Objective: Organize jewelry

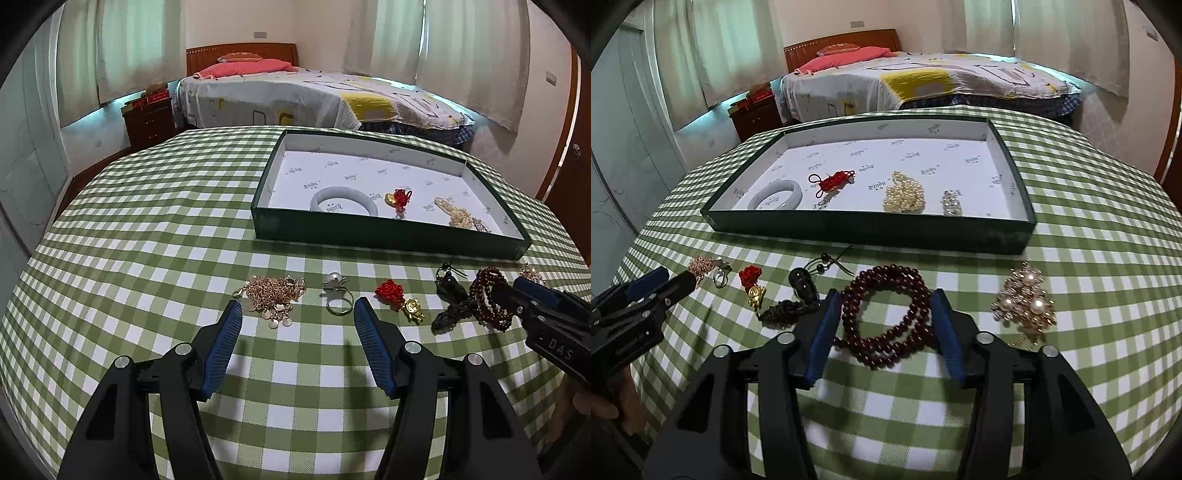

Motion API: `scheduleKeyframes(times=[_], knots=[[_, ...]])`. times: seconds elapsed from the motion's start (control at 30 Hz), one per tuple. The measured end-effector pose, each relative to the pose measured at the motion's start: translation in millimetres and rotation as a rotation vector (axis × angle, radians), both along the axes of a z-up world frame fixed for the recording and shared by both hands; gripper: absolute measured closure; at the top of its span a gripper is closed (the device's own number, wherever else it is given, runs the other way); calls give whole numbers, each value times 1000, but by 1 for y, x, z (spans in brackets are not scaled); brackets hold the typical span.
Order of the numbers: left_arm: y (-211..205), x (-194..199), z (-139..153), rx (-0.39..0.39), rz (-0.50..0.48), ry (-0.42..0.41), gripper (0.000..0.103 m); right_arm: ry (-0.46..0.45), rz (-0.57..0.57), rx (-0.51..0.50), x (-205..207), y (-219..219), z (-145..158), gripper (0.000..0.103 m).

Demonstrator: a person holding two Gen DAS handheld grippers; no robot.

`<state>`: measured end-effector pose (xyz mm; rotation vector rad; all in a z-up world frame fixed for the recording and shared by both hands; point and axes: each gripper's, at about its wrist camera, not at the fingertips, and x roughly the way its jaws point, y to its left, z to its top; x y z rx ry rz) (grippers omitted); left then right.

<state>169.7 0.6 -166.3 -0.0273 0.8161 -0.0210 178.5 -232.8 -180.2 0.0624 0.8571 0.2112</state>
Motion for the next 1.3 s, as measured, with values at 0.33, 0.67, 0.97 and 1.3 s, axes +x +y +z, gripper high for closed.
scheduleKeyframes(times=[0.33,0.67,0.97,1.3], knots=[[3,2,-3,0,7,10,42,4,8,-23,16,9,-2,50],[2,4,-3,0,3,12,42,18,3,-47,19,8,-4,43],[0,4,-4,-2,2,14,42,12,-8,-62,20,6,-2,38],[-2,4,-5,-7,-4,16,42,39,1,-85,19,6,-11,39]])
